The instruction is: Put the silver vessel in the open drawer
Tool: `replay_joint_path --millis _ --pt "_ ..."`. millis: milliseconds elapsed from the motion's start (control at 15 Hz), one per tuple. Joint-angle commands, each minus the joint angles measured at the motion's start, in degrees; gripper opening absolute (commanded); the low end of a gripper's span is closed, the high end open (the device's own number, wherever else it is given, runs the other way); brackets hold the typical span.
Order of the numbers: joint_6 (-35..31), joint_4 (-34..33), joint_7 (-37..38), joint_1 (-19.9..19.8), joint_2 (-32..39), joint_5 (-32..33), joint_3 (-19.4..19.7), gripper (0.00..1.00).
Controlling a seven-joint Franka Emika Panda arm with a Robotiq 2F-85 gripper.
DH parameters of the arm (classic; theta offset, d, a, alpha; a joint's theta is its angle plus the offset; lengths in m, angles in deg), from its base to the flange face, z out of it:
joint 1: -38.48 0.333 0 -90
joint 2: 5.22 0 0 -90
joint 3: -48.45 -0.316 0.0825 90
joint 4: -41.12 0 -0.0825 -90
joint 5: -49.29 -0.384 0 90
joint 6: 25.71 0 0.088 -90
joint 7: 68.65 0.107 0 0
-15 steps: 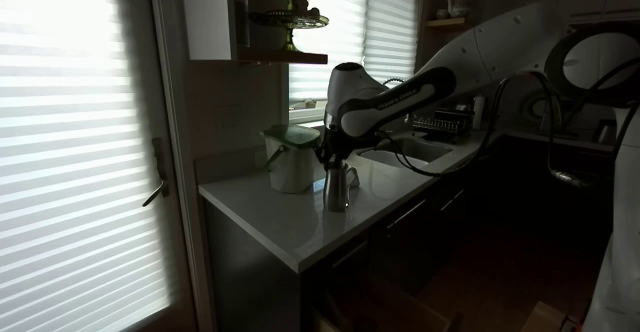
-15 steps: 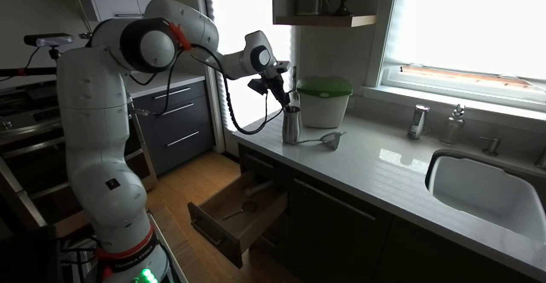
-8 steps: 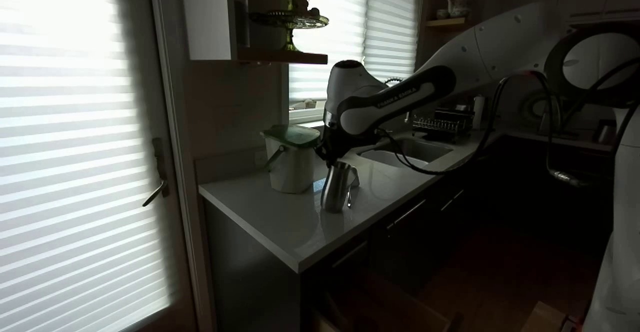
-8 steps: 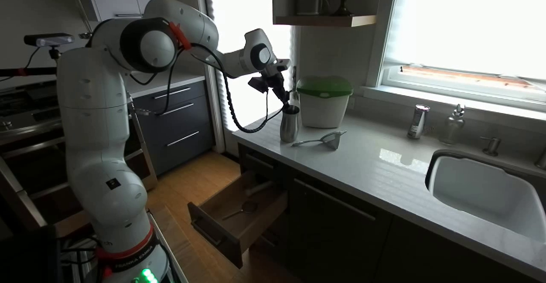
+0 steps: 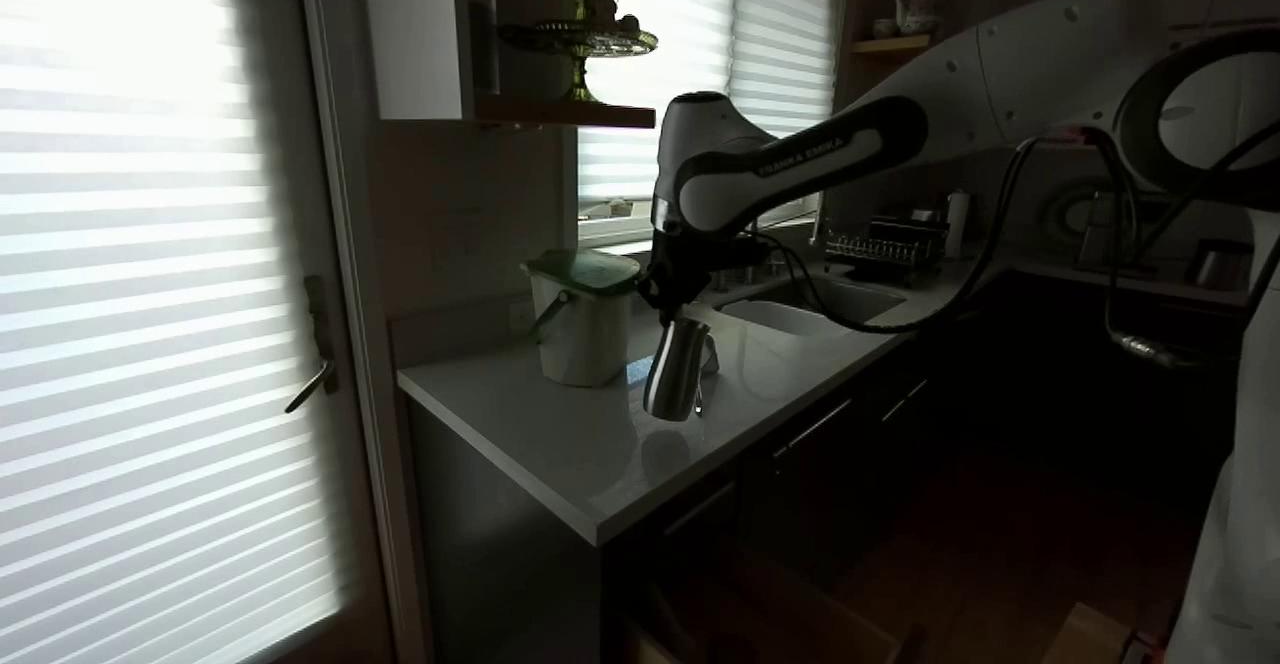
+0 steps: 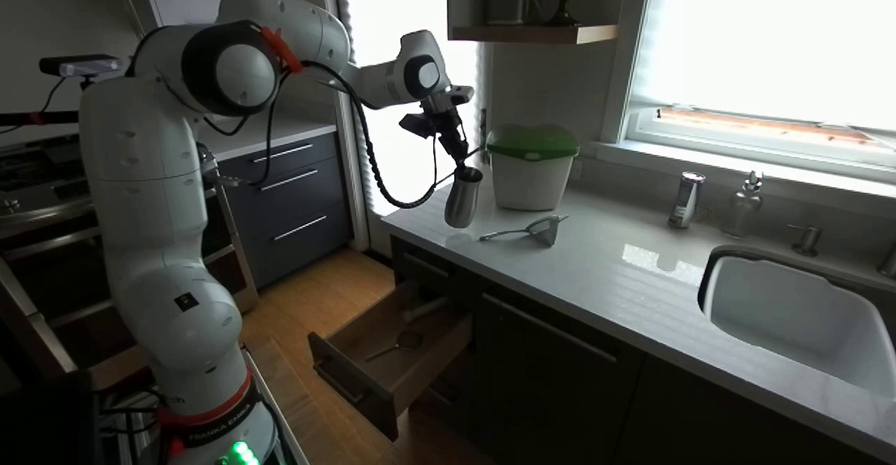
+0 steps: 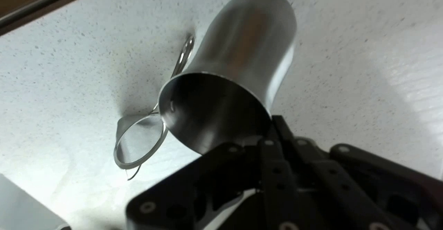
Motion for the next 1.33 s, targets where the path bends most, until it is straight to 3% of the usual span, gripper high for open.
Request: replay_joint_path --millis 0,200,467,667,933,1000,1267 --pt "7.40 2.58 -13.80 -1.26 -7.20 -11.95 -1.31 0.01" --pt "12.33 5.40 -24.10 -1.22 -12.15 -19.83 -1.29 0.01" --pt "13.72 13.25 -39.12 -0.88 -18.70 -28.41 -0.05 0.01" --pt "15.99 18.73 -51.43 -0.74 -21.42 -32.37 1.99 0.01" --pt "23.92 25.15 -65.52 -1.56 -23.24 -37.56 6.58 0.01" --pt "21.29 21.18 -59.84 -1.27 -20.67 -34.68 4.38 0.01" --pt "21.55 21.60 -60.84 -1.67 -20.56 -34.83 4.57 0.03"
